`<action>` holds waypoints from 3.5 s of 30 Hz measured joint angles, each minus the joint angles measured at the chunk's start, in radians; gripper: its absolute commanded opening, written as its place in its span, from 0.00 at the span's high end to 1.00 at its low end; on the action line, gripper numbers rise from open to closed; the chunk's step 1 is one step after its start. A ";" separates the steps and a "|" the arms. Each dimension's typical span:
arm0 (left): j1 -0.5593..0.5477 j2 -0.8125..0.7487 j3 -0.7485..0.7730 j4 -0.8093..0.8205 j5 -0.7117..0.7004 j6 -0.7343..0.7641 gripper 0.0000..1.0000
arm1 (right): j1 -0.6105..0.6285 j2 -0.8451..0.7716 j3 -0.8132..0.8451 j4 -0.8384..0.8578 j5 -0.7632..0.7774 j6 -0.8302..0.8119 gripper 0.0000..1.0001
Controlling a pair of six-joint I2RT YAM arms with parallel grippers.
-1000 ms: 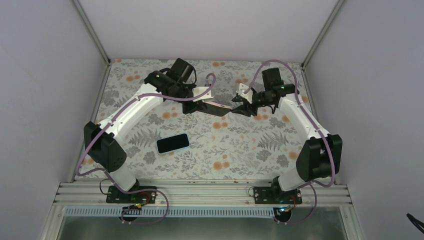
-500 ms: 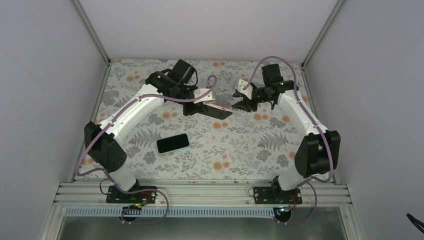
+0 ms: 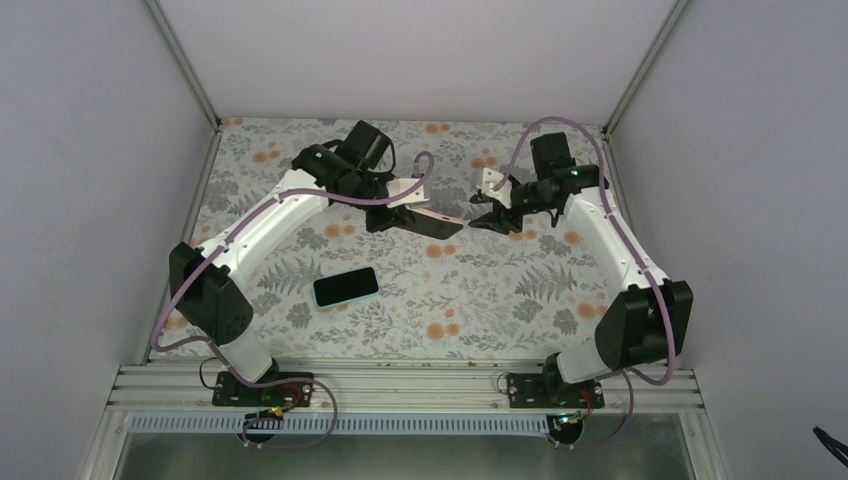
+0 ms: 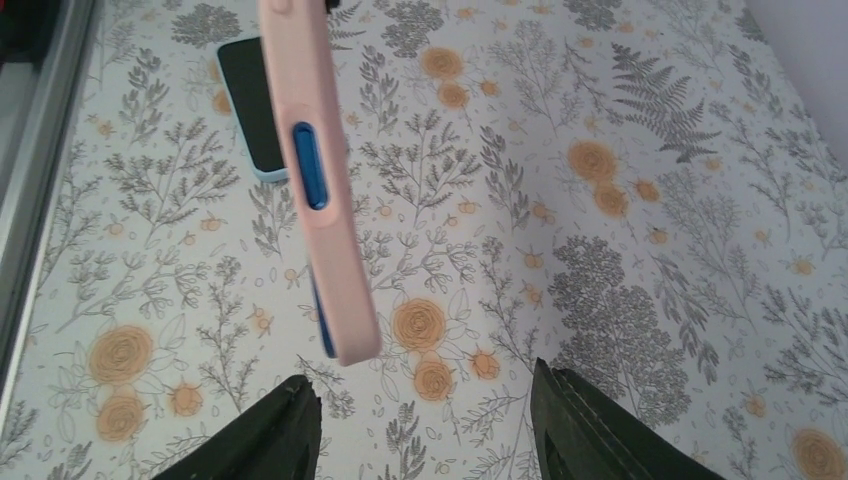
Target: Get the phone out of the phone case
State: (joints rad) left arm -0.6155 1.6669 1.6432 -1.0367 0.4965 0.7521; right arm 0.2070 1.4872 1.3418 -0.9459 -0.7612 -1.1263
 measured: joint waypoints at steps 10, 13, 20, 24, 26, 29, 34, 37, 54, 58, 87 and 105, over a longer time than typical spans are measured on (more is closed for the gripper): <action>0.000 0.000 0.000 0.002 0.000 0.000 0.98 | 0.001 -0.004 0.000 -0.013 -0.016 -0.005 0.46; 0.000 0.000 0.000 0.002 0.000 0.000 0.98 | 0.001 0.003 0.000 -0.006 -0.020 -0.004 0.46; 0.000 0.000 0.000 0.003 0.000 -0.001 0.98 | 0.003 0.031 0.000 0.007 -0.027 -0.001 0.47; 0.000 0.000 0.000 0.002 0.000 -0.001 0.98 | 0.003 0.033 0.000 0.012 -0.030 0.002 0.47; 0.000 0.000 0.001 0.003 0.000 -0.001 0.98 | 0.004 0.035 0.000 0.014 -0.031 0.002 0.47; 0.000 0.000 0.002 0.003 0.000 -0.001 0.98 | 0.009 0.042 0.000 0.014 -0.031 0.002 0.47; 0.000 0.000 0.002 0.003 -0.001 -0.001 0.98 | 0.016 0.044 0.000 0.016 -0.034 0.002 0.47; 0.000 0.000 0.002 0.003 -0.001 -0.001 0.98 | 0.016 0.044 0.000 0.019 -0.034 0.005 0.47; 0.000 0.001 0.010 -0.010 -0.035 -0.005 0.98 | 0.029 0.058 -0.018 0.087 -0.023 0.064 0.49; 0.000 0.001 0.018 -0.020 -0.055 -0.006 0.98 | 0.048 0.061 -0.019 0.133 0.012 0.102 0.48; 0.003 0.011 0.036 -0.035 -0.107 -0.032 0.98 | 0.082 0.155 0.074 0.129 0.048 0.138 0.46; 0.065 0.010 0.167 -0.377 -0.077 -0.024 0.98 | 0.279 0.493 0.326 0.001 -0.496 0.037 0.56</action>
State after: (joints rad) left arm -0.5503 1.6772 1.8099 -1.4136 0.4194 0.7277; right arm 0.4862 1.9804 1.6680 -0.9451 -1.2572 -1.0893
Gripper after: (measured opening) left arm 0.102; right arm 0.557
